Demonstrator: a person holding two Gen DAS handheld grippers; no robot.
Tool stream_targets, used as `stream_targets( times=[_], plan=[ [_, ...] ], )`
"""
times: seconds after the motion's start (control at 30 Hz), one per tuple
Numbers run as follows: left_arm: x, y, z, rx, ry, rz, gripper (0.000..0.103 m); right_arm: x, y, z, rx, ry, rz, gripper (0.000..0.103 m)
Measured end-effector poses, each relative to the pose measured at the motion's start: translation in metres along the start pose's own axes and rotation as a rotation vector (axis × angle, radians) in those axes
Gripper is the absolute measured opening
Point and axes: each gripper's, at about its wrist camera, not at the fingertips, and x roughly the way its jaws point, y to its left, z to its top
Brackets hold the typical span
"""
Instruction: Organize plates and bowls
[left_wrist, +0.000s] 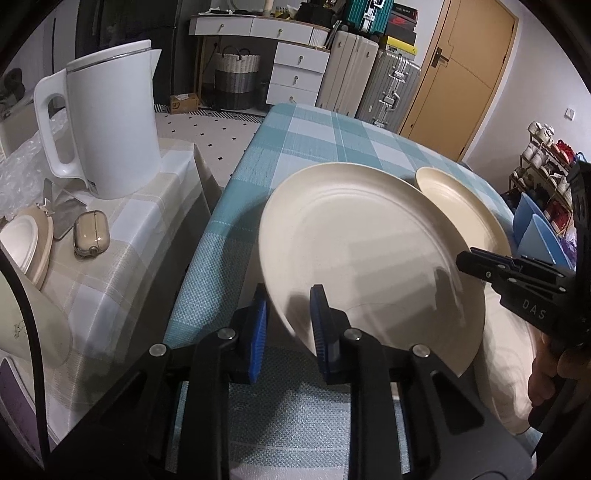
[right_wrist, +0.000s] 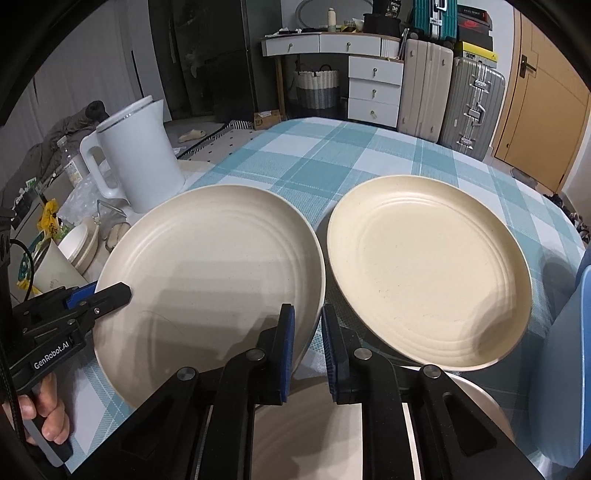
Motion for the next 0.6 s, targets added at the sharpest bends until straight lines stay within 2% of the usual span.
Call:
stream_targets(
  times=[0.6],
  plan=[
    [-0.041,-0.007,0.007,0.010,-0.077,-0.021,0.019,-0.031,0.008,0.006,-0.009,-0.058,-0.022,0.015]
  ],
)
